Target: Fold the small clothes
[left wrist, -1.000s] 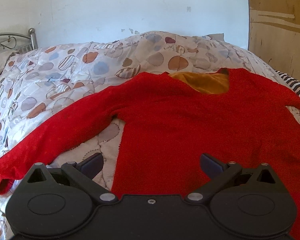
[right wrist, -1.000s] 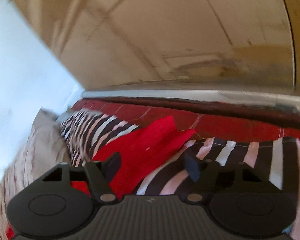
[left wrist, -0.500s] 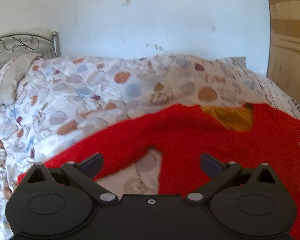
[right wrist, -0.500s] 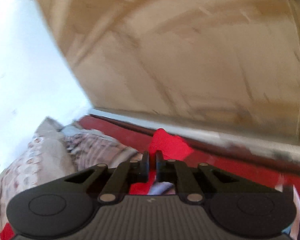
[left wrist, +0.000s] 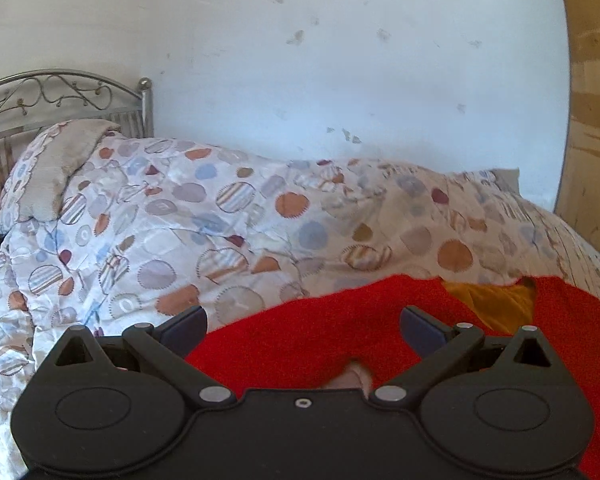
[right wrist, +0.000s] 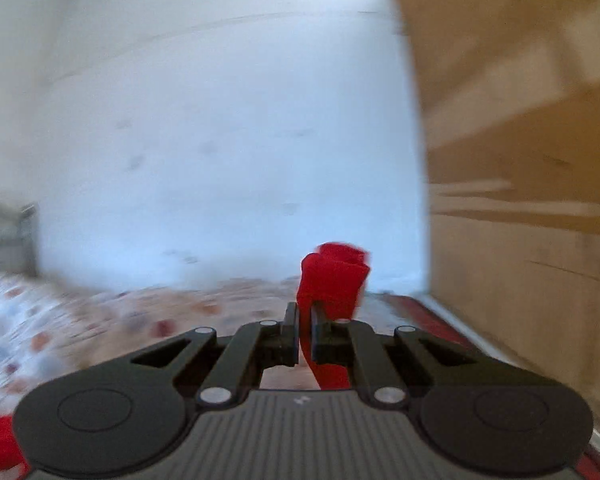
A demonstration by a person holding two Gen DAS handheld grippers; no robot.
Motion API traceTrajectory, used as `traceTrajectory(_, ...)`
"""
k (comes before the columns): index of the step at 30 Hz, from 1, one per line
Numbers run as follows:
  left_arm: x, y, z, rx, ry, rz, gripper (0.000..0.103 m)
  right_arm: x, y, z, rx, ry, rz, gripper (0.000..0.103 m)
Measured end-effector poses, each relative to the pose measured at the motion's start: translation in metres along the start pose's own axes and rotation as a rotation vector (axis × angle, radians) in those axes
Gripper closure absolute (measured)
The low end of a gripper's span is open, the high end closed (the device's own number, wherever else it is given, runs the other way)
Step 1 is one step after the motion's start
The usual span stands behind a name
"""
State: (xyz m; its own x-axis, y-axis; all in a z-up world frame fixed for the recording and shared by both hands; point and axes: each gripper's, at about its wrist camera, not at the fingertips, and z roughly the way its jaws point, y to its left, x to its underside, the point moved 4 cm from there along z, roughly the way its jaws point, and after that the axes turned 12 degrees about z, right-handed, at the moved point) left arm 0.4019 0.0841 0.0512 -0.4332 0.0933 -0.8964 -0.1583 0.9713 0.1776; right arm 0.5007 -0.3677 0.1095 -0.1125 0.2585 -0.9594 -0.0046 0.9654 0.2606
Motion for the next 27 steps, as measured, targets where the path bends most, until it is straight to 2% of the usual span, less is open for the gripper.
traceTrajectory(4, 0.002, 0.013, 0.006, -0.021, 0.006, -0.034, 0.001, 0.046, 0.068, 0.012, -0.12, 0.095, -0.076, 0.097)
traceTrajectory(7, 0.006, 0.019, 0.012, -0.038, 0.004, -0.043, 0.001, 0.1, 0.11, 0.017, -0.186, 0.19, -0.191, 0.097)
traceTrajectory(10, 0.011, 0.019, 0.022, -0.037, 0.018, -0.038, 0.001, 0.158, 0.133, 0.021, -0.238, 0.311, -0.295, 0.097)
traceTrajectory(13, 0.016, 0.014, 0.033, -0.027, 0.013, -0.03, 0.001, 0.196, 0.147, 0.013, -0.271, 0.4, -0.375, 0.096)
traceTrajectory(16, 0.017, 0.002, 0.045, -0.001, 0.009, -0.021, 0.001, 0.213, 0.16, -0.005, -0.315, 0.437, -0.401, 0.083)
traceTrajectory(18, 0.015, -0.01, 0.052, 0.029, 0.003, -0.015, 0.0, 0.21, 0.152, -0.019, -0.352, 0.436, -0.379, 0.064)
traceTrajectory(19, 0.013, -0.018, 0.055, 0.05, -0.002, -0.008, 0.0, 0.206, 0.146, -0.023, -0.35, 0.428, -0.372, 0.043)
traceTrajectory(20, 0.012, -0.027, 0.058, 0.071, -0.007, 0.002, 0.001, 0.2, 0.14, -0.027, -0.345, 0.417, -0.365, 0.028)
traceTrajectory(23, 0.01, -0.06, 0.068, 0.133, -0.018, 0.042, 0.001, 0.181, 0.12, -0.042, -0.31, 0.362, -0.374, 0.014)
traceTrajectory(27, 0.015, -0.107, 0.086, 0.216, -0.004, 0.081, 0.001, 0.165, 0.072, -0.051, -0.172, 0.326, -0.364, 0.006)
